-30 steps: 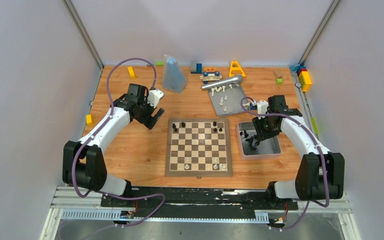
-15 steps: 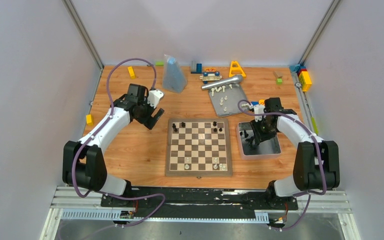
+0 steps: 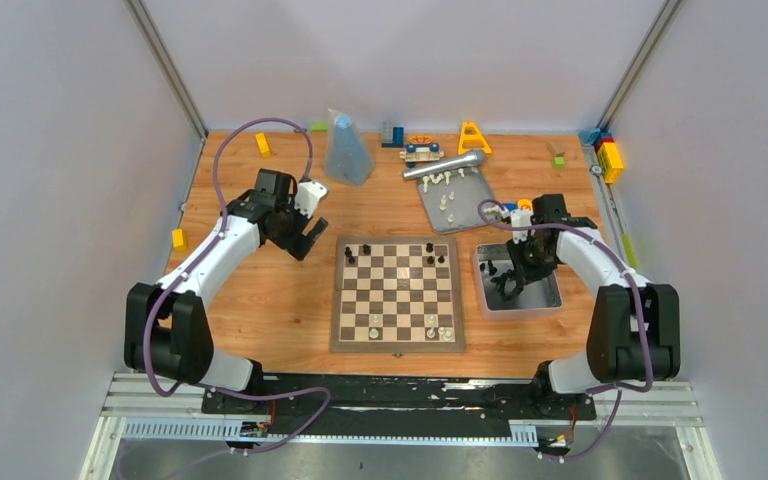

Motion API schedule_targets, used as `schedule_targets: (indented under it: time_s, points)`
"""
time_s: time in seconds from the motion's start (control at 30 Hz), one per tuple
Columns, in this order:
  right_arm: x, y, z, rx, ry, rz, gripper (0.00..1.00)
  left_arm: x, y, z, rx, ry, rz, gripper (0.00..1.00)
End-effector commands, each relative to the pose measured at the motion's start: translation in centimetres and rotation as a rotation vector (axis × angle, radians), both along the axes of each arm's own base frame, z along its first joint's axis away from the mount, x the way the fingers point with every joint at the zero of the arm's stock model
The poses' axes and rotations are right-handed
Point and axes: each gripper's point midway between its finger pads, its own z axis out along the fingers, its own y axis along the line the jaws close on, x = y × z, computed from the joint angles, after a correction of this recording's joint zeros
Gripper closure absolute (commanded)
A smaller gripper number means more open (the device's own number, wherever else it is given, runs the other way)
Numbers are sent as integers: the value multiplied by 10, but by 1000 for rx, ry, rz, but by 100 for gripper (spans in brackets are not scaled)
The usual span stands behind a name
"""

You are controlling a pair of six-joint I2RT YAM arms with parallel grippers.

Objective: Set up the chess pieces on the board
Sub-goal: Pick up the chess piece from the storage box, then place the chess piece on the chessboard.

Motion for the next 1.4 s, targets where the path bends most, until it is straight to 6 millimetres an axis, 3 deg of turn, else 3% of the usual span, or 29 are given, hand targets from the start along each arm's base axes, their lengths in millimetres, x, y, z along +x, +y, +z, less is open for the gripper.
schedule_targets:
  time_s: [0.0,0.1,0.27,0.4,0.57,0.73,0.97,1.17,1.37]
  points:
    - [9,-8,39,-34,-73,20,92,-2,-2,12,-21,-38,4,7]
    - [14,-4,60,-16,-93,29,94,-2,0,14,-18,-47,13,5]
    - [36,23,94,54,-147,67,94,0,3,18,-15,-56,31,3]
    - [59,57,119,96,-202,135,94,1,5,22,-25,-52,43,0]
    - [77,112,134,122,-236,264,94,5,5,31,-38,-46,44,0]
    - [84,172,127,151,-246,416,95,12,5,47,-41,-59,62,0]
    - [84,235,109,197,-213,568,95,14,8,62,-57,-91,125,0]
    - [80,265,90,215,-174,633,95,9,13,60,-66,-118,155,0]
    - [80,278,69,210,-128,660,95,9,15,47,-82,-90,165,0]
